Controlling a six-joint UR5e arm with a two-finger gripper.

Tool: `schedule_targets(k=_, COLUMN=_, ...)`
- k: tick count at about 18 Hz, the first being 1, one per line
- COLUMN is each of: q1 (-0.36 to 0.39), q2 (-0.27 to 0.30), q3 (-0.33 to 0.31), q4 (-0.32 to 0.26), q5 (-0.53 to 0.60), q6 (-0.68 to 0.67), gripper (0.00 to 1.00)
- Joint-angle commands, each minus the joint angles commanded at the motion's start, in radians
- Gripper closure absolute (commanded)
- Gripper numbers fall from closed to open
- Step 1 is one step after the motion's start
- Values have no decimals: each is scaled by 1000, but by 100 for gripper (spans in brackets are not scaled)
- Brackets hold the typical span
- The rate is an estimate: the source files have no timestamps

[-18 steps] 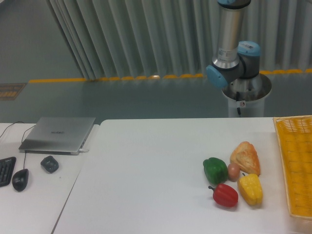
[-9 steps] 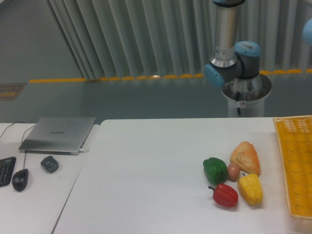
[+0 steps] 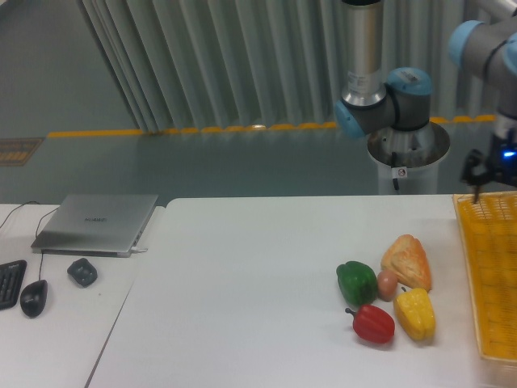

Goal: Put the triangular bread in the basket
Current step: 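Move the open gripper over the triangular bread and lower toward it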

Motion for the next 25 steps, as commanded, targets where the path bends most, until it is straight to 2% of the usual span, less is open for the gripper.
schedule_targets(k=2, q1=-41, q2=-6, q3=-15, q4=2, q5=0, q6=0, gripper=0)
schedule_targets(k=7, q1=-91, q2=-23, q3=-43, q4=8, q5=8, q6=5, gripper=0)
schedule_targets(k=11, q1=-134, q2=-51, q3=-40, q4=11, q5=86, q6=11, gripper=0)
schedule_targets(k=19, q1=-154, q2=-68, q3=-40, q4=9, q5=94, q6=15, gripper=0)
schedule_targets(k=25, q1=-177, q2=-109, q3=-52, q4=12, q5=97, q6=34, gripper=0)
